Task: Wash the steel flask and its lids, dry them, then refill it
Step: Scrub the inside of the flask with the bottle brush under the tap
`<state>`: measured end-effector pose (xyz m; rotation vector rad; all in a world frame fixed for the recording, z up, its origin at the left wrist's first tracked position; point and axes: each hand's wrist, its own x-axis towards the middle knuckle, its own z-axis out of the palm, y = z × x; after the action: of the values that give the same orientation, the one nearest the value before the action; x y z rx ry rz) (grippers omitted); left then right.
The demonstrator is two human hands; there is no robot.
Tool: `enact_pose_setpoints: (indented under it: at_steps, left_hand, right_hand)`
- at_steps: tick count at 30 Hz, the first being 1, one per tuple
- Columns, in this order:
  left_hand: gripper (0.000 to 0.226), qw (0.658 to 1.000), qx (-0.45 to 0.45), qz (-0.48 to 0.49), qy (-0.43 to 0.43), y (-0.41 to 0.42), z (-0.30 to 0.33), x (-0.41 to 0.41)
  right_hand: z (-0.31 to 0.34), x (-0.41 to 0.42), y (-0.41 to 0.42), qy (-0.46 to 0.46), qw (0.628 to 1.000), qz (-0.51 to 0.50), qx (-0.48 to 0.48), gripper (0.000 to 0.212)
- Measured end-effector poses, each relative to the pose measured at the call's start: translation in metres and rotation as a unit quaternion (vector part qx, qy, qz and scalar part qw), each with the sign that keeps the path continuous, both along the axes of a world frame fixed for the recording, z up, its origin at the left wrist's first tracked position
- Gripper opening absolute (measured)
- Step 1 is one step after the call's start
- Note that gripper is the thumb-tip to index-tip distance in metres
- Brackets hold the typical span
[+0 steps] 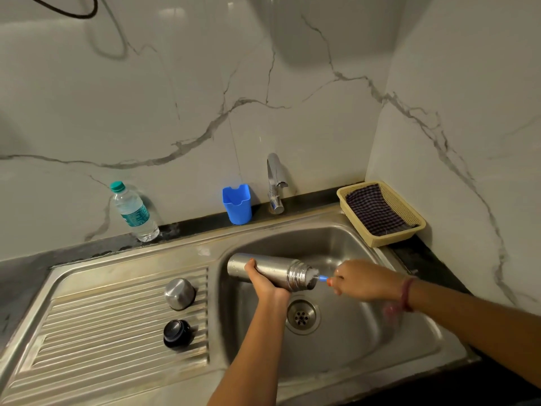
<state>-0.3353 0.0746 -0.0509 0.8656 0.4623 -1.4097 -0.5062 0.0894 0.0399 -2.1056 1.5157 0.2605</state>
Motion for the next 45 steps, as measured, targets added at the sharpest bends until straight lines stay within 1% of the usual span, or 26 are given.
enact_pose_setpoints:
  at_steps: [2,4,6,8,11,13,14,16,19,21,22,23,25,27,28,30,32,34,35,36,37,39,40,41,42,45]
  left_hand:
    - [0.047,1.000,-0.001,0.002,0.000,0.001,0.000,-0.001]
    - [0.044,1.000,-0.003,0.004,0.001,0.001,0.001,-0.001]
    - [0.043,1.000,-0.002,0.002,-0.003,0.000,0.003,-0.002]
    - [0.042,1.000,0.005,0.000,-0.013,0.000,0.004,-0.005]
    - [0.050,1.000,0.011,-0.010,-0.023,0.003,0.003,-0.011]
    - [0.057,1.000,0.013,-0.011,-0.021,0.003,0.001,-0.012]
    - [0.060,1.000,0.015,-0.009,-0.016,0.003,0.001,-0.011]
    - [0.063,1.000,0.024,-0.007,-0.003,0.001,0.000,-0.009]
    - [0.064,0.999,0.044,-0.014,-0.001,0.000,-0.001,-0.004]
    - [0.063,0.998,0.053,-0.014,-0.002,-0.001,-0.002,-0.001]
    - [0.063,0.998,0.056,-0.014,-0.001,0.000,-0.002,-0.001]
    - [0.063,0.998,0.058,-0.016,-0.002,0.000,-0.002,-0.002]
    - [0.062,0.998,0.062,-0.021,-0.012,0.001,-0.003,-0.003]
    - [0.063,0.998,0.056,-0.028,-0.019,0.002,-0.004,-0.004]
    - [0.064,0.998,0.053,-0.034,-0.022,0.003,-0.005,-0.005]
    - [0.065,0.998,0.044,-0.039,-0.022,0.004,-0.005,-0.007]
    - [0.065,0.998,0.035,-0.038,-0.023,0.006,-0.005,-0.009]
    - [0.064,0.998,0.026,-0.043,-0.023,0.007,-0.006,-0.011]
    - [0.064,0.998,0.023,-0.047,-0.021,0.008,-0.006,-0.011]
    - [0.065,0.998,0.021,-0.050,-0.019,0.009,-0.006,-0.010]
    - [0.065,0.998,0.019,-0.055,-0.015,0.010,-0.007,-0.009]
    - [0.063,0.998,0.018,-0.067,-0.010,0.011,-0.009,-0.006]
    - [0.060,0.997,0.019,-0.076,-0.005,0.012,-0.009,-0.004]
    - [0.059,0.996,0.020,-0.085,0.002,0.012,-0.010,-0.002]
    - [0.059,0.995,0.017,-0.097,0.012,0.013,-0.011,0.000]
    - [0.066,0.994,0.007,-0.108,0.032,0.017,-0.012,0.005]
  right_hand:
    - [0.013,-0.006,-0.009,-0.067,0.977,-0.112,0.171,0.028]
    - [0.024,-0.014,-0.013,-0.113,0.937,-0.185,0.274,0.030]
    - [0.023,-0.019,-0.013,-0.120,0.928,-0.192,0.294,0.033]
    - [0.017,-0.015,-0.009,-0.121,0.937,-0.176,0.277,0.033]
    - [0.002,-0.003,-0.003,-0.109,0.971,-0.131,0.170,0.031]
    - [-0.005,0.002,0.004,-0.046,0.998,-0.041,0.023,0.033]
    - [-0.009,0.002,0.008,0.001,0.997,0.017,-0.078,0.035]
    - [-0.015,-0.004,0.016,0.051,0.964,0.112,-0.235,0.038]
    - [-0.017,-0.017,0.021,0.093,0.931,0.191,-0.298,0.037]
    - [-0.015,-0.019,0.021,0.124,0.913,0.211,-0.327,0.033]
    - [-0.015,-0.017,0.021,0.116,0.912,0.208,-0.334,0.033]
    - [-0.015,-0.015,0.022,0.100,0.926,0.187,-0.312,0.034]
    - [-0.014,-0.010,0.024,0.059,0.968,0.094,-0.226,0.036]
    - [-0.014,-0.006,0.018,-0.012,0.998,-0.016,-0.063,0.035]
    - [-0.014,-0.005,0.013,-0.054,0.996,-0.072,0.029,0.034]
    - [-0.013,-0.004,0.007,-0.121,0.959,-0.171,0.191,0.033]
    - [-0.012,-0.005,0.003,-0.188,0.895,-0.256,0.315,0.031]
    - [-0.014,-0.005,0.003,-0.238,0.846,-0.300,0.372,0.028]
    - [-0.016,-0.004,0.004,-0.245,0.841,-0.303,0.376,0.028]
    - [-0.016,-0.002,0.007,-0.240,0.851,-0.295,0.361,0.029]
    - [-0.015,0.001,0.013,-0.215,0.887,-0.264,0.311,0.031]
    - [-0.016,0.005,0.025,-0.105,0.980,-0.125,0.114,0.034]
    - [-0.018,0.005,0.031,-0.041,0.998,-0.037,0.002,0.034]
    - [-0.021,0.004,0.035,0.005,0.996,0.028,-0.081,0.035]
    - [-0.022,0.001,0.038,0.025,0.988,0.062,-0.141,0.035]
    - [-0.025,-0.008,0.037,0.063,0.962,0.112,-0.241,0.036]
